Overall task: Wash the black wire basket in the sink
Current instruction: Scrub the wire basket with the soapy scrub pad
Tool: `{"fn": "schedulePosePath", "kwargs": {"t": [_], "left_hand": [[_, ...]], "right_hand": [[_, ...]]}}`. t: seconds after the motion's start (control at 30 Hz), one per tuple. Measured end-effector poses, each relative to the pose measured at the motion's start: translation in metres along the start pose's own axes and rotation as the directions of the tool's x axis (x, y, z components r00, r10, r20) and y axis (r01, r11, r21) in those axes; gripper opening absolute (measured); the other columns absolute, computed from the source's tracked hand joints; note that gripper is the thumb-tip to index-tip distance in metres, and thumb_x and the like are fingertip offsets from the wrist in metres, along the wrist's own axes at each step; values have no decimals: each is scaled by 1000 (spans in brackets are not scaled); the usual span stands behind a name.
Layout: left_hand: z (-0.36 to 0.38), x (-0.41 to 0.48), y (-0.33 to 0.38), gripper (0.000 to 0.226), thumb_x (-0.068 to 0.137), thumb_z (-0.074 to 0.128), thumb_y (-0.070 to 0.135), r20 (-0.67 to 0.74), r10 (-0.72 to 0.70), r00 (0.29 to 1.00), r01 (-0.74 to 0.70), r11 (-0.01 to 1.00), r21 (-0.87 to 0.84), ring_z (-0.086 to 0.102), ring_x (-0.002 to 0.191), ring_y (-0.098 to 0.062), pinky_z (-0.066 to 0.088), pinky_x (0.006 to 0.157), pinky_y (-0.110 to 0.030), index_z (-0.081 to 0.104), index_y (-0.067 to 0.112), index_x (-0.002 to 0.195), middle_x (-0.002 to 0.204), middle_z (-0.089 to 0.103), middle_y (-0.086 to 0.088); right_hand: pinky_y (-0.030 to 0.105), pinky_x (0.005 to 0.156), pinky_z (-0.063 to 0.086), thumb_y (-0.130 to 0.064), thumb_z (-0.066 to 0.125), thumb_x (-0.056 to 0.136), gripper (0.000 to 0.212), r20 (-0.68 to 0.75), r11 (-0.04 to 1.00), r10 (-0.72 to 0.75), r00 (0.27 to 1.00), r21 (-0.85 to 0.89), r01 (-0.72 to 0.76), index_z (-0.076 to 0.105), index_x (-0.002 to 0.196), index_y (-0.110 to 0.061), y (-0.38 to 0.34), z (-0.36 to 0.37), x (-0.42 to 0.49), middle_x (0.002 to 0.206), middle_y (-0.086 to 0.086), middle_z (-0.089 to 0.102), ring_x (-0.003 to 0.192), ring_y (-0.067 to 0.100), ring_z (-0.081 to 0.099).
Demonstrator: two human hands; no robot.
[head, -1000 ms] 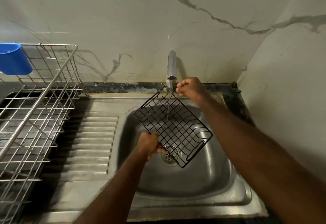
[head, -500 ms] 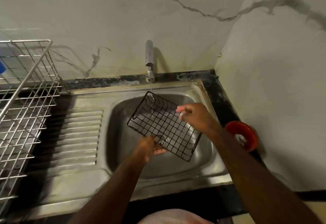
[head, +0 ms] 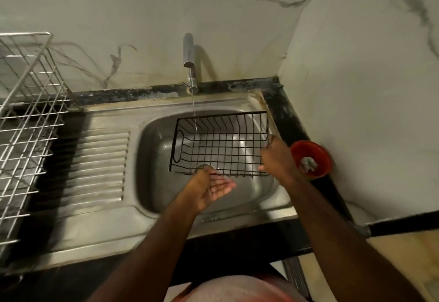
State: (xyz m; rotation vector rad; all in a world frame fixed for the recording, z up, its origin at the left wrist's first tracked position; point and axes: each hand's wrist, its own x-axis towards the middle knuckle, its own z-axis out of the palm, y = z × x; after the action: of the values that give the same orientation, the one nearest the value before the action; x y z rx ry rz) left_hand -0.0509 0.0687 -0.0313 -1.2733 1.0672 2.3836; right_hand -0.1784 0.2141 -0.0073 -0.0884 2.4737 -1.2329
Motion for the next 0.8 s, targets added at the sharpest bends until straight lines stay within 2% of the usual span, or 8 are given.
{"fn": "schedulePosePath", "kwargs": {"t": [0.1,0.17,0.3,0.4,0.47,0.57,0.7,0.8], "left_hand": [[-14,-21,9,59,105,35,49,58,25,998,-49,893,447,74,70,-26,49,51,-23,65,-1,111,90,76,-17],[-30,-36,23,51,103,43,47,-63,262,963,-201,854,480,69,56,-18,41,42,-20,68,3,98,74,74,-11],[-68,-38,45,30,95,61,44,-309,700,644,-498,690,525,66,79,-20,53,67,-31,69,15,92,87,71,-8],[-76,-30,40,73,77,66,72,-226,538,812,-384,784,489,61,90,-21,51,81,-38,64,14,121,105,65,-7],[-68,-29,31,79,79,57,76,-151,432,889,-355,859,368,63,97,-28,50,89,-49,61,17,131,109,67,-11],[-55,-34,20,45,90,50,44,-113,434,894,-411,894,176,65,112,-39,46,101,-62,66,12,116,117,70,-19],[-53,-36,6,42,73,50,31,-216,481,850,-482,875,51,63,110,-42,50,94,-53,64,12,108,100,71,-14],[-48,-37,-2,39,70,50,29,-257,513,819,-504,858,104,67,99,-38,52,89,-50,64,13,102,100,69,-14]], "right_hand": [[25,53,53,-12,49,94,40,-42,1000,-24,999,-17,23,48,134,-13,-7,-19,5,99,5,60,71,10,60],[33,59,58,-11,49,91,45,-56,995,-79,995,-58,76,46,136,-12,-10,-34,9,113,10,58,77,14,60],[25,49,54,-11,49,88,46,-40,994,-89,995,-63,87,51,135,-12,-11,-57,18,119,8,57,81,22,63],[47,62,61,-9,54,85,33,89,984,-38,995,179,21,59,117,-14,-8,-62,21,103,4,60,89,27,65],[49,61,60,-3,55,89,28,199,946,-30,980,323,-37,57,113,-16,-8,-60,22,103,5,58,84,21,61],[42,61,60,-12,55,96,30,257,943,-138,957,328,48,55,127,-14,-11,-57,18,101,4,59,87,19,64],[35,74,57,-45,52,97,32,259,949,-311,914,42,311,68,105,-19,-8,-63,17,92,6,70,87,19,67],[26,65,47,-44,56,94,36,0,949,-295,956,-116,293,73,93,-12,11,-82,23,81,7,70,75,22,65]]}}
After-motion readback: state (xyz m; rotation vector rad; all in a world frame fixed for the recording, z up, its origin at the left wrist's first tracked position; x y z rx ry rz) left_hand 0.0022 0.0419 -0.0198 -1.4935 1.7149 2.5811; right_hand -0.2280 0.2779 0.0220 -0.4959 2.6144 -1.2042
